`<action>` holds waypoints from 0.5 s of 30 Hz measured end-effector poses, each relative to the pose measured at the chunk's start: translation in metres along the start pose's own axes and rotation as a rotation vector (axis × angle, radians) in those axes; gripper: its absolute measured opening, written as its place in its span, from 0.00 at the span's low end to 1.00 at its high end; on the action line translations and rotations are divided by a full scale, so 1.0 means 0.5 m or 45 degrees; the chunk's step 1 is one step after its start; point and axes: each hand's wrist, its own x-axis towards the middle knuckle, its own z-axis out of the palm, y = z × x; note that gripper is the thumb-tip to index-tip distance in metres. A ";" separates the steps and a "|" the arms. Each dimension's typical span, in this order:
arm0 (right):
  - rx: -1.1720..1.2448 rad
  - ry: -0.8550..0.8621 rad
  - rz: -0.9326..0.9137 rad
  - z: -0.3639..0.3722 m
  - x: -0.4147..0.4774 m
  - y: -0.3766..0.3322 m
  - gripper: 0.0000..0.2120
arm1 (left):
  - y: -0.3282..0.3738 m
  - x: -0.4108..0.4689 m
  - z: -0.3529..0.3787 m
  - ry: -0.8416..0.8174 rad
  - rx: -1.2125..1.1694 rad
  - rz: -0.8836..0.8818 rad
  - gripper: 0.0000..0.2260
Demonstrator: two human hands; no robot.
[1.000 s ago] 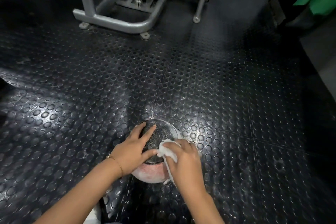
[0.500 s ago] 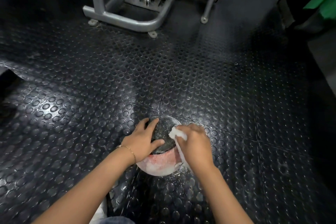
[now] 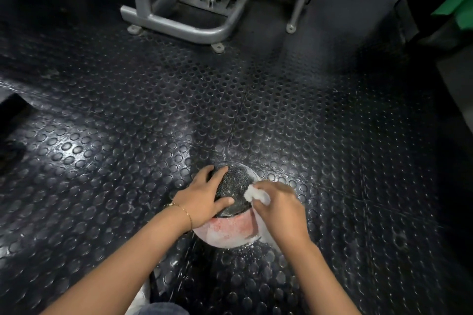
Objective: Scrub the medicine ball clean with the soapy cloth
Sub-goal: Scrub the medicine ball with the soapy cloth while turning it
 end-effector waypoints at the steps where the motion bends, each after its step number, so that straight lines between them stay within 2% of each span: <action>1: 0.004 0.011 0.027 -0.002 0.010 0.004 0.13 | 0.001 0.001 0.000 0.004 0.006 -0.002 0.32; 4: -0.019 0.025 0.029 -0.002 0.011 0.001 0.11 | 0.002 0.002 -0.002 -0.001 0.009 -0.005 0.32; 7: -0.012 0.006 -0.027 0.004 -0.018 -0.008 0.14 | 0.004 -0.001 -0.005 -0.014 0.016 0.006 0.32; 12: 0.023 0.037 0.090 -0.001 0.013 0.013 0.12 | 0.015 -0.003 -0.002 -0.002 0.071 0.016 0.32; 15: -0.015 0.020 0.046 0.006 -0.005 0.010 0.13 | 0.015 -0.003 -0.008 -0.024 0.076 0.032 0.32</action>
